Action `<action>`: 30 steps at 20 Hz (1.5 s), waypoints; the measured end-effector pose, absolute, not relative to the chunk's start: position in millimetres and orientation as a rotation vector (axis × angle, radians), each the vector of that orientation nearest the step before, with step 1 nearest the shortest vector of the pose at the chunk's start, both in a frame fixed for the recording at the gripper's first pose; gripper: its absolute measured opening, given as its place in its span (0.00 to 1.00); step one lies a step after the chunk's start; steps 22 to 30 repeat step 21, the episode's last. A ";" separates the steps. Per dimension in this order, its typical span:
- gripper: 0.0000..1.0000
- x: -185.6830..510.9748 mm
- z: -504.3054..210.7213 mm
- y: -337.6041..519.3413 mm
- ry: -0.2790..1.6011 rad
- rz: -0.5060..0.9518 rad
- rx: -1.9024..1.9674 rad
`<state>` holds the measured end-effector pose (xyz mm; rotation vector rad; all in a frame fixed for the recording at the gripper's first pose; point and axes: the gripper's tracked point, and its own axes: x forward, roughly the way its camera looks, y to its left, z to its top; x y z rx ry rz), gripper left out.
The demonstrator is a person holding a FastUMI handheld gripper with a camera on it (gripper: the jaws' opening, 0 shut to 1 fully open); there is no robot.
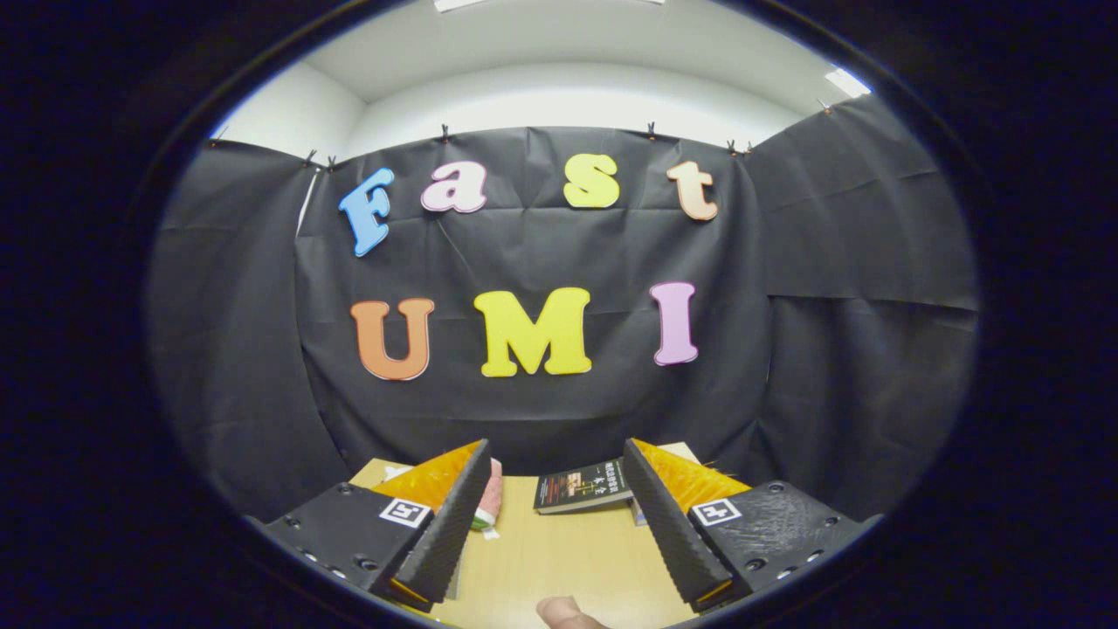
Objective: Open the storage box then place both shoes into the box .Put the left shoe in first, then the right shoe, with the right side of both shoes facing outward in a uniform manner.
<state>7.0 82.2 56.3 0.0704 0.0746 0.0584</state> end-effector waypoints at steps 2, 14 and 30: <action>0.92 9.3 61.2 93.5 0.059 0.087 0.062; 0.93 24.4 25.6 95.5 0.180 0.126 0.073; 0.93 25.1 25.7 95.9 0.168 0.103 0.069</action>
